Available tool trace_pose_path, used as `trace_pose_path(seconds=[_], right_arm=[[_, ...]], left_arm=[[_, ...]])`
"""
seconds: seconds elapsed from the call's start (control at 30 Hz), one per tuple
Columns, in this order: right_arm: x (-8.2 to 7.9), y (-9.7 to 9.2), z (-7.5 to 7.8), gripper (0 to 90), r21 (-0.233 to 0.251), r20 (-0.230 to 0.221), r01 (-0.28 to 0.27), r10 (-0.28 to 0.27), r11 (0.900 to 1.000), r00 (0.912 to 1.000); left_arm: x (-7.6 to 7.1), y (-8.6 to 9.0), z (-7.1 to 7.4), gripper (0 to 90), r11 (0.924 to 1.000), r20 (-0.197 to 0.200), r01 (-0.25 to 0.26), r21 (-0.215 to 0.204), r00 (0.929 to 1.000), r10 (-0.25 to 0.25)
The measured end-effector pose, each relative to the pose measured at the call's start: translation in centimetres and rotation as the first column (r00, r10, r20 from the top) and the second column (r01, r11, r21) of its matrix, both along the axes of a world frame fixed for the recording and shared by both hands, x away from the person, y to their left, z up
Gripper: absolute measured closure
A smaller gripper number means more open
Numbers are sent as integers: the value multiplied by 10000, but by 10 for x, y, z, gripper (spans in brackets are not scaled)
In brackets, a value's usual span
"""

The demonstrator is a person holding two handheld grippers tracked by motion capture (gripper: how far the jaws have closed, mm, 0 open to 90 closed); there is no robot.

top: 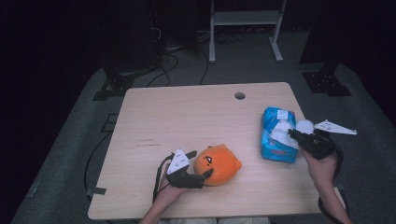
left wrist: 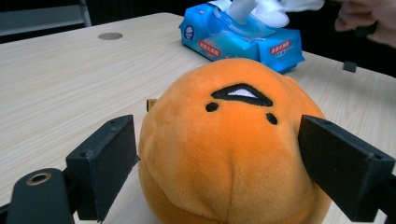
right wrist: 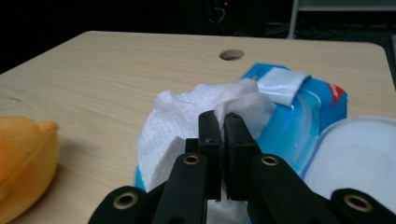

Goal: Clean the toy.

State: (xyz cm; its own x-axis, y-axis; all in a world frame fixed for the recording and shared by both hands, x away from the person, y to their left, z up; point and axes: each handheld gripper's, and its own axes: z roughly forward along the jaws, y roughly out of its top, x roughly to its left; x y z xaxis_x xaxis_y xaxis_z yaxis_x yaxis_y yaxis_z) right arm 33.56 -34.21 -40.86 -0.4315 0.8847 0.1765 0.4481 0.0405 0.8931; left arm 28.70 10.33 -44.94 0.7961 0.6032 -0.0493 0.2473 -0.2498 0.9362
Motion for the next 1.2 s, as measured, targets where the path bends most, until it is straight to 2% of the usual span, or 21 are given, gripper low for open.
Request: trace_pose_path(seconds=[0.17,0.2,0.27,0.37,0.43,0.47,0.5,0.53,0.57,0.63,0.67,0.77,0.8,0.83,0.9,0.93,0.97,1.03,1.13,1.17,1.2], right_arm=[[-20,10,20,867,141,544,-891,882,9959,9946],[-30,18,29,867,160,722,-1358,1343,9906,9883],[-35,22,33,867,139,862,-1600,1582,9870,9836],[-54,38,43,865,-96,1118,-2364,2360,9716,9653],[-68,48,46,865,-3,1166,-2975,2955,9547,9482],[-79,57,48,864,108,1127,-3564,3530,9343,9288],[-79,57,48,864,108,1127,-3564,3530,9343,9288],[-84,60,48,864,213,1076,-3773,3731,9259,9215],[-97,69,50,864,209,1043,-4285,4242,9033,8995],[-100,70,50,863,240,1053,-4381,4335,8986,8950],[-111,76,54,863,397,1049,-4791,4732,8768,8747],[-124,84,60,862,421,1024,-5236,5176,8509,8495],[-124,84,60,862,421,1024,-5236,5176,8509,8495],[-128,86,62,862,442,981,-5391,5334,8411,8402],[-131,94,58,862,149,572,-5539,5523,8325,8317],[-128,96,54,861,248,317,-5658,5651,8241,8244],[-128,96,54,861,248,317,-5658,5651,8241,8244],[-113,104,39,859,380,-377,-5766,5778,8162,8153],[-92,117,22,857,377,-774,-5787,5797,8147,8111],[-92,117,22,857,377,-774,-5787,5797,8147,8111],[-82,127,13,855,-88,-960,-5722,5689,8200,8168]], left_arm=[[0,-2,-1,126,10000,14,85,50,10000,-85],[0,-2,-1,128,9999,-20,91,48,10000,-91],[0,-1,-1,136,9997,63,181,138,9998,-181],[0,-2,0,142,9996,117,207,184,9997,-209],[0,-1,-1,142,9996,63,218,166,9997,-219],[-1,-2,-1,142,9997,7,216,136,9998,-216],[-1,-1,-2,142,9996,7,227,148,9997,-227],[-1,-2,-2,142,9996,42,236,156,9997,-237],[-1,-2,-2,142,9994,76,287,210,9996,-289],[-1,-3,-1,142,9993,88,296,227,9995,-298],[-1,-3,-2,142,9994,45,290,172,9996,-291],[-1,-3,-3,142,9993,-28,324,171,9995,-323],[-1,-3,-3,142,9992,-34,337,195,9994,-337],[-1,-3,-3,141,9991,-14,360,224,9994,-359],[-1,-4,-3,141,9992,4,353,184,9994,-353],[-1,-4,-3,141,9991,10,362,197,9993,-363],[-1,-4,-3,141,9991,-5,368,196,9993,-368],[-2,-5,-4,141,9992,-26,374,149,9993,-374],[-2,-5,-4,140,9990,-9,421,179,9991,-421],[-2,-6,-4,140,9989,-9,426,178,9991,-426],[-2,-5,-4,140,9989,-10,430,178,9991,-430]])
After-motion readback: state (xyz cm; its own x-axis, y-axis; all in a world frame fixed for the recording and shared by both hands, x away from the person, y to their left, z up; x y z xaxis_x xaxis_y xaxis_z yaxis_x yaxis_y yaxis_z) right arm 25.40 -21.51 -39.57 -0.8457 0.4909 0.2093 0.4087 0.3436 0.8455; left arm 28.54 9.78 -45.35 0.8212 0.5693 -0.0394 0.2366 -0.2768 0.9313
